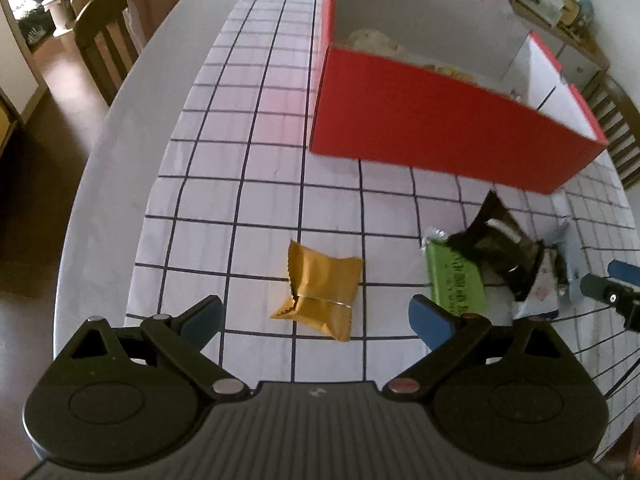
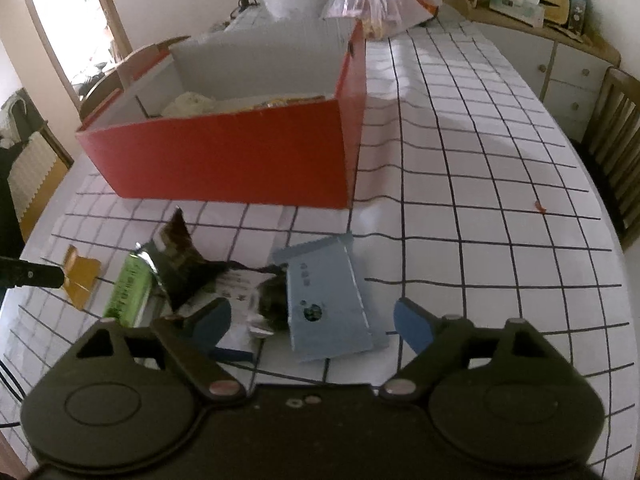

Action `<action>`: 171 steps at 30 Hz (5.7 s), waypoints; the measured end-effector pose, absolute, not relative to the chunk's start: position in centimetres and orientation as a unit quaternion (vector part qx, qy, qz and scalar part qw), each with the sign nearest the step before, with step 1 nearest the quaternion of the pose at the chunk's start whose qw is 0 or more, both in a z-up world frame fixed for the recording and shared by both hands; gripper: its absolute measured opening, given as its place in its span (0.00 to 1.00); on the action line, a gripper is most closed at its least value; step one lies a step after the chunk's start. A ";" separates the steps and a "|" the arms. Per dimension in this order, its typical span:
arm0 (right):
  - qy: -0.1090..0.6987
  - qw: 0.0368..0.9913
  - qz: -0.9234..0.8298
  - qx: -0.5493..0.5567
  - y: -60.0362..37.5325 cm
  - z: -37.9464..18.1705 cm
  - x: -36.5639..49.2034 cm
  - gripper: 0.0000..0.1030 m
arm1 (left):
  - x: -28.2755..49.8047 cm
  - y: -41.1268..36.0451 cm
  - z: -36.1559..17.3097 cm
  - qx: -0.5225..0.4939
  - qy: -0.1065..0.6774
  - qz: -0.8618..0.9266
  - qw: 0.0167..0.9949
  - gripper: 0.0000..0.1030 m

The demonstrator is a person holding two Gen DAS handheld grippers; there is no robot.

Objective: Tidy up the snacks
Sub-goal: 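Grasp the gold square pack with the left tool while the right grasps the light blue pack, then carry the gold and light blue packs over the red box and lower them, then open both tools and withdraw them from the box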

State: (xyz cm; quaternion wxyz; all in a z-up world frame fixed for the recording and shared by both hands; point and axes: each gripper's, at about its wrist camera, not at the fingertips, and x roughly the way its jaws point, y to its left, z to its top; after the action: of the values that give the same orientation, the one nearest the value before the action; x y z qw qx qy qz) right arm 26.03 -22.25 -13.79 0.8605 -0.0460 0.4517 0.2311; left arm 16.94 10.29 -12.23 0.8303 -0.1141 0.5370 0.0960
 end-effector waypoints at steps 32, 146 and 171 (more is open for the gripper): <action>0.486 0.839 0.242 -0.038 -20.9 -15.9 29.4 0.43 | 18.3 10.0 -14.8 -0.074 0.563 0.083 0.819 0.36; 0.451 0.849 0.269 -0.063 -11.6 -8.7 42.3 0.33 | 37.3 9.9 -7.0 -0.091 0.558 0.093 0.820 0.50; 0.356 0.889 0.286 -0.025 -15.4 -1.1 32.2 0.88 | 26.0 8.3 0.8 -0.099 0.441 0.054 0.890 0.75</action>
State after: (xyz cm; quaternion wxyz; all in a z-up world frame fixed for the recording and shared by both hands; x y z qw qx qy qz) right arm 32.16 -15.43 -1.08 0.8893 -0.0245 0.3558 0.2863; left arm 26.04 8.30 0.84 0.8904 -0.0988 0.4409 0.0541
